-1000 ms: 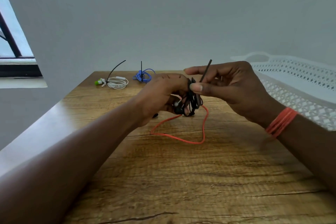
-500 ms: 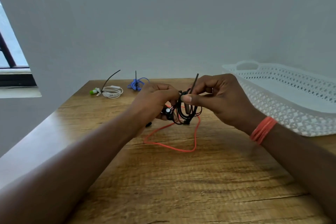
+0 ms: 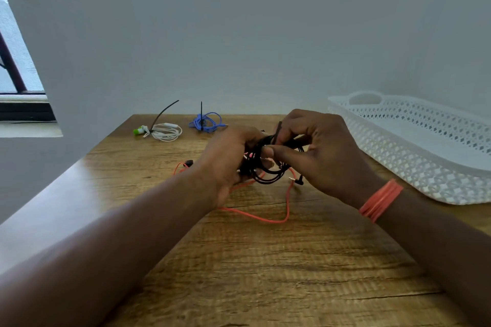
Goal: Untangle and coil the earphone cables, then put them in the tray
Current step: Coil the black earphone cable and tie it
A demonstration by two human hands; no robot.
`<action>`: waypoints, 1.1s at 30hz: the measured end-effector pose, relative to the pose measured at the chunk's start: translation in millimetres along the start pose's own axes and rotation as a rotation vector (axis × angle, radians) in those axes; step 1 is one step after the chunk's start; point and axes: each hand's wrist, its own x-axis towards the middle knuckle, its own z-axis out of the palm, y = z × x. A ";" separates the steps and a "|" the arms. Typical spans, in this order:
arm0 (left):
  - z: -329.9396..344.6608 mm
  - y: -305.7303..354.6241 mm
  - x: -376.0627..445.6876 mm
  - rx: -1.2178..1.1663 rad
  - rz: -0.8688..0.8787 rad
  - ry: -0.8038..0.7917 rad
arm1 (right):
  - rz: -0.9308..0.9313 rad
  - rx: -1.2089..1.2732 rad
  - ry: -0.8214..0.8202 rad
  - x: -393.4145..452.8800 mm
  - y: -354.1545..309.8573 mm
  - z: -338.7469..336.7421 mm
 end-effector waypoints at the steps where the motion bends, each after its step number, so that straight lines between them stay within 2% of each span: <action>1: 0.8 -0.5 0.0 0.000 -0.001 0.002 | -0.008 -0.021 -0.006 -0.4 -0.7 0.2; 8: 8.8 -4.9 1.5 -0.014 0.090 0.078 | -0.023 -0.015 0.045 -2.0 -5.3 1.6; 18: 10.4 0.0 0.3 0.078 0.219 0.102 | 0.131 0.144 0.166 -2.8 -15.7 7.1; 25: 7.4 -3.1 1.6 0.092 0.258 0.119 | 0.165 0.243 0.272 -2.5 -19.5 7.5; 33: 5.2 -0.8 -0.8 0.001 0.151 0.055 | 0.124 0.016 0.212 -5.1 -18.5 6.2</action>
